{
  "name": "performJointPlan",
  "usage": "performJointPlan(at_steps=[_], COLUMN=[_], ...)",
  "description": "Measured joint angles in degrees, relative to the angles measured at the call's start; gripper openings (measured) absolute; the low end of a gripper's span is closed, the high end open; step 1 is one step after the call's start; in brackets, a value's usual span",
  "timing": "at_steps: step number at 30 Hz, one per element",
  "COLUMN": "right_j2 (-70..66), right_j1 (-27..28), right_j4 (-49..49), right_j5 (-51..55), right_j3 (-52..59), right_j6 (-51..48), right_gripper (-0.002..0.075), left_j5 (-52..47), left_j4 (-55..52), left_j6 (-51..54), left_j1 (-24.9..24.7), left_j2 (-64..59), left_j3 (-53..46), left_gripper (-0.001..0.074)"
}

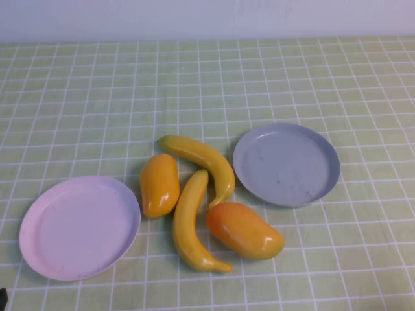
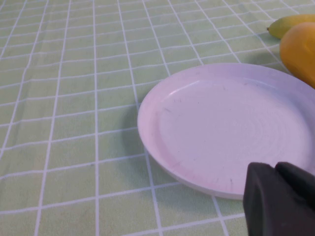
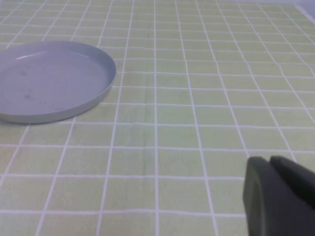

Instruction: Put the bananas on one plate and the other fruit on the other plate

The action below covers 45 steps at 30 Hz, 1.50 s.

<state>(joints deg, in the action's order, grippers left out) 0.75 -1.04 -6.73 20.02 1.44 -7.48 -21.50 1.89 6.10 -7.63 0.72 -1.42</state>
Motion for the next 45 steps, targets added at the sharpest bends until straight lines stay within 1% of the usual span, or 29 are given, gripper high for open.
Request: performJointPlan(at_steps=[31, 34, 40, 45], right_j2=[0.0, 0.0, 0.0, 0.0], right_j1=[0.0, 0.0, 0.0, 0.0], right_j4=[0.0, 0.0, 0.0, 0.0], right_j5=[0.0, 0.0, 0.0, 0.0], right_j3=[0.0, 0.0, 0.0, 0.0], right_j6=[0.0, 0.0, 0.0, 0.0], right_gripper=[-0.0017, -0.0017, -0.0017, -0.0017], left_j5=[0.33, 1.86, 6.99, 9.6], left_j4=[0.48, 2.49, 7.52, 14.43], left_j6=[-0.44, -2.25, -9.15, -15.68], left_j1=[0.0, 0.0, 0.0, 0.0], left_j2=[0.0, 0.0, 0.0, 0.0], left_j3=[0.0, 0.0, 0.0, 0.0], left_gripper=[-0.0002, -0.0002, -0.0002, -0.0002])
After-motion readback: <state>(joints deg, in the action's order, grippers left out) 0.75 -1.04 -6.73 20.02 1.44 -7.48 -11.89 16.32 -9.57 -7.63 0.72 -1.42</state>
